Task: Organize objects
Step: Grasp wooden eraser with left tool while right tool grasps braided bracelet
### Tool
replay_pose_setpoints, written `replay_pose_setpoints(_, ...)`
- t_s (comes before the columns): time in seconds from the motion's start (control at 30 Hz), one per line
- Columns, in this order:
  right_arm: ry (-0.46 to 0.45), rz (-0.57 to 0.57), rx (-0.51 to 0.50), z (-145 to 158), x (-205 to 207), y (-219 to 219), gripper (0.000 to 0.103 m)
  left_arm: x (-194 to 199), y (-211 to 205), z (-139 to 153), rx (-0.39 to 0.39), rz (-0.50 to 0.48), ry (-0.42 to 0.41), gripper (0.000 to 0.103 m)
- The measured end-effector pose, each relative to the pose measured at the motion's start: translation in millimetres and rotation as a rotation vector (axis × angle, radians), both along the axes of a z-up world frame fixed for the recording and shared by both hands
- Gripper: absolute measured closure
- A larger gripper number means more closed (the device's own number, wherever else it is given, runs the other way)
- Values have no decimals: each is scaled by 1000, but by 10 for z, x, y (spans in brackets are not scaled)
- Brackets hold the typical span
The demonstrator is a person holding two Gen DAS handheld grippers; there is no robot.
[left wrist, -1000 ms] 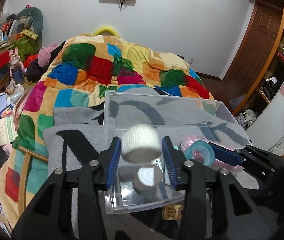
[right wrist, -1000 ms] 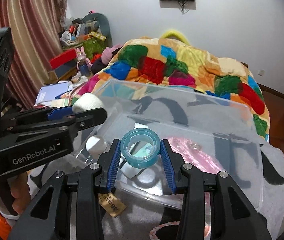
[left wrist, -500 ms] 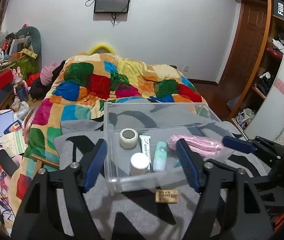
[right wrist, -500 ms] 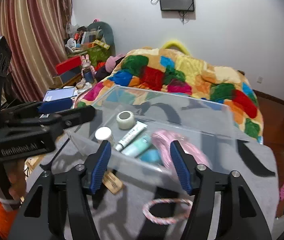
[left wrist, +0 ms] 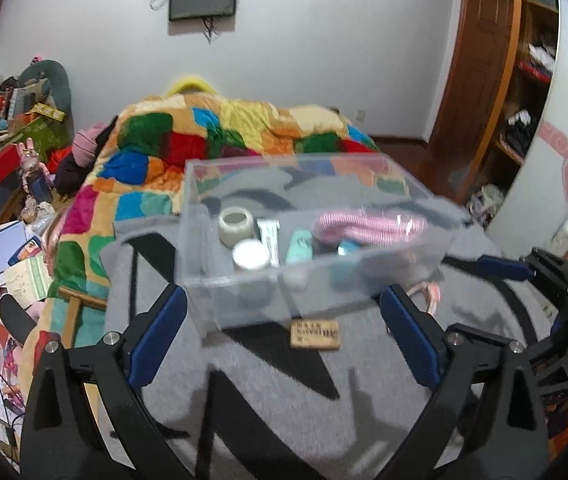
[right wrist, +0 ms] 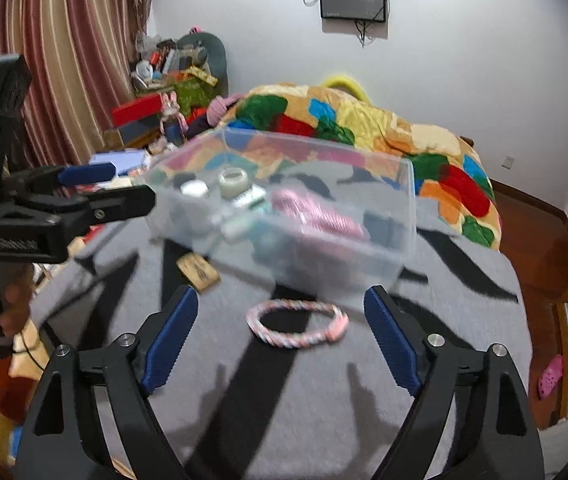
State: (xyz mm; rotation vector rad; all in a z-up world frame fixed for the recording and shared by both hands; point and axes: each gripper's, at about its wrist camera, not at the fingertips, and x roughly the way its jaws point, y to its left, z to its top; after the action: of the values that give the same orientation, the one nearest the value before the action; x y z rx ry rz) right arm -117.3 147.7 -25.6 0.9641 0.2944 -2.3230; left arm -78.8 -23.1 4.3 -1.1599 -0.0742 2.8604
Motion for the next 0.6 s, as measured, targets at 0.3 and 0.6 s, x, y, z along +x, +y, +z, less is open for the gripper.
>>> replay_pose_setpoints(0.3, -184, -46, 31, -417, -406, 40, 18, -193, 121, -441, 3, -44, -153, 5)
replay_pose_setpoints(0.6, -181, -57, 31, -478, -434, 103, 77, -302, 249, -641, -15, -84, -210, 40)
